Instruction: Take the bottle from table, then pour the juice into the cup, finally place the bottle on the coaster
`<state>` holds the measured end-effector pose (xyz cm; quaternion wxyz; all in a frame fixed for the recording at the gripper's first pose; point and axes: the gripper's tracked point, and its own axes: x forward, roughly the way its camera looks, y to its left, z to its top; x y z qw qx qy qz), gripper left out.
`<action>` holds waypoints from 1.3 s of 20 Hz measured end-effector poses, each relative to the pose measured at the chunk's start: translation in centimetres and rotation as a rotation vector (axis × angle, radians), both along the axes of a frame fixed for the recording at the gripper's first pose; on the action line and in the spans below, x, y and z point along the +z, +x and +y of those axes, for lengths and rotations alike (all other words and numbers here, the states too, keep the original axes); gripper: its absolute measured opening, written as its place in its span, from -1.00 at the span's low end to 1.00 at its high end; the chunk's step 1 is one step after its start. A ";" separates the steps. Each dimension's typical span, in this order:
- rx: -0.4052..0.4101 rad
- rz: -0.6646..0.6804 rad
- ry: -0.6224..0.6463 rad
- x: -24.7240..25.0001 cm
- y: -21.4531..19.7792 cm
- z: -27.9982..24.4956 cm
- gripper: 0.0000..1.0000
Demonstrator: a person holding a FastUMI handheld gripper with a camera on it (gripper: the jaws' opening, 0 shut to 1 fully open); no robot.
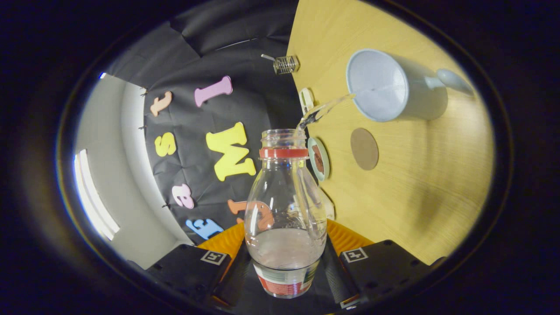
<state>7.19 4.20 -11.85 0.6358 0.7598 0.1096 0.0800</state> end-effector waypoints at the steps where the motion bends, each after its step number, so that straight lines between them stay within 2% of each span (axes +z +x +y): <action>1: 0.001 -0.003 0.009 0.1 -0.1 -0.1 0.62; 12: -0.034 -0.022 0.110 2.2 -0.1 -2.2 0.62; 26: -0.031 -0.043 0.196 4.3 -0.2 -2.5 0.62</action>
